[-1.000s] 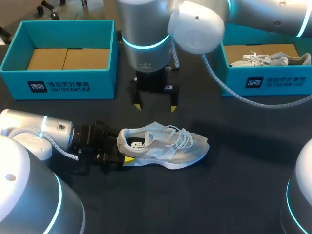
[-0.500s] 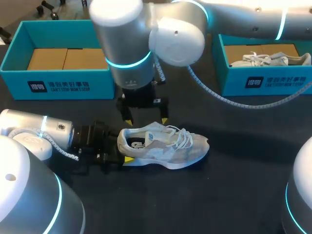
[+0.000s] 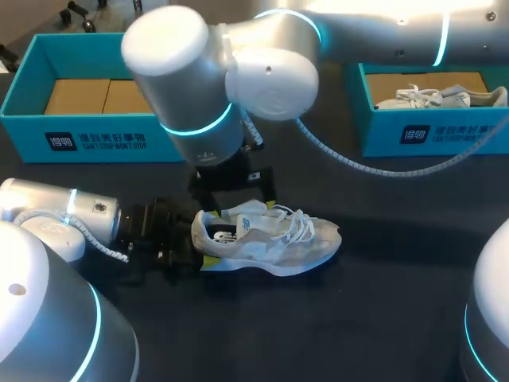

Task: Take the shoe out of the shoebox, open the shoe tongue, remove and reinsert the insole, then place the shoe into the shoebox

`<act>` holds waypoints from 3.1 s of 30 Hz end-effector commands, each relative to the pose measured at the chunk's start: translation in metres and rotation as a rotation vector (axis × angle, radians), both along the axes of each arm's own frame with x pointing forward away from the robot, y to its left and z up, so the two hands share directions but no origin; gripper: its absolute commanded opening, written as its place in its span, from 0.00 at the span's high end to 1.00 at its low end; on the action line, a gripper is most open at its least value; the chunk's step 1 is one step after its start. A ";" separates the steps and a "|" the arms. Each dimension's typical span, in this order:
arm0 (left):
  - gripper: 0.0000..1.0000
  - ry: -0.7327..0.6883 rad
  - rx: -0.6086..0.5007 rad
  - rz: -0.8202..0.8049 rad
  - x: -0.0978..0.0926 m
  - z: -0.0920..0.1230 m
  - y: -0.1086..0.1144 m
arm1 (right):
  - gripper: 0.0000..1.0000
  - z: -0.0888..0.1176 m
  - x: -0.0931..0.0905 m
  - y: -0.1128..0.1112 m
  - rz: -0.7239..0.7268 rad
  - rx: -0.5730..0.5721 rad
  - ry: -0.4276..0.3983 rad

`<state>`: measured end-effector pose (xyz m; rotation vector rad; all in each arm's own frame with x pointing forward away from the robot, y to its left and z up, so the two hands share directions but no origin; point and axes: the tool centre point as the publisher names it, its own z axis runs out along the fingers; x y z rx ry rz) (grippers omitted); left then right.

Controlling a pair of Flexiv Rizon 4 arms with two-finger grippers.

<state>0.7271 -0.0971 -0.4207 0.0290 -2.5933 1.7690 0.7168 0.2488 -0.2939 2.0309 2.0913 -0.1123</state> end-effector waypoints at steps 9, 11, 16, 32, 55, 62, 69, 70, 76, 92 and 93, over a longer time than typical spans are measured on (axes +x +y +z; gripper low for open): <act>1.00 0.000 0.003 -0.002 0.002 -0.004 -0.001 | 0.00 -0.026 -0.011 0.005 -0.438 -0.036 -0.093; 1.00 0.000 0.003 -0.002 0.002 -0.004 -0.001 | 0.00 -0.028 -0.011 0.003 -0.444 -0.042 -0.089; 1.00 0.000 0.003 -0.002 0.002 -0.004 -0.001 | 0.00 -0.034 -0.010 0.001 -0.448 -0.068 -0.083; 1.00 0.000 0.003 -0.002 0.002 -0.004 -0.001 | 0.00 -0.063 -0.004 -0.011 -0.495 -0.167 -0.097; 1.00 0.000 0.003 -0.002 0.002 -0.004 -0.001 | 0.03 -0.062 -0.011 -0.059 -0.603 -0.213 -0.067; 1.00 0.000 0.003 -0.002 0.002 -0.004 -0.001 | 0.66 -0.057 -0.008 -0.064 -0.604 -0.210 -0.066; 1.00 0.000 0.003 -0.002 0.002 -0.004 -0.001 | 0.81 -0.049 -0.005 -0.067 -0.603 -0.212 -0.061; 1.00 0.000 0.003 -0.002 0.002 -0.004 -0.001 | 0.83 -0.048 -0.005 -0.067 -0.603 -0.212 -0.060; 1.00 0.000 0.003 -0.002 0.002 -0.004 -0.001 | 0.80 -0.039 -0.006 -0.072 -0.609 -0.221 -0.058; 1.00 0.000 0.003 -0.002 0.002 -0.004 -0.001 | 0.75 -0.025 -0.007 -0.078 -0.623 -0.240 -0.063; 1.00 0.000 0.003 -0.002 0.002 -0.004 -0.001 | 0.76 -0.024 -0.008 -0.079 -0.626 -0.242 -0.063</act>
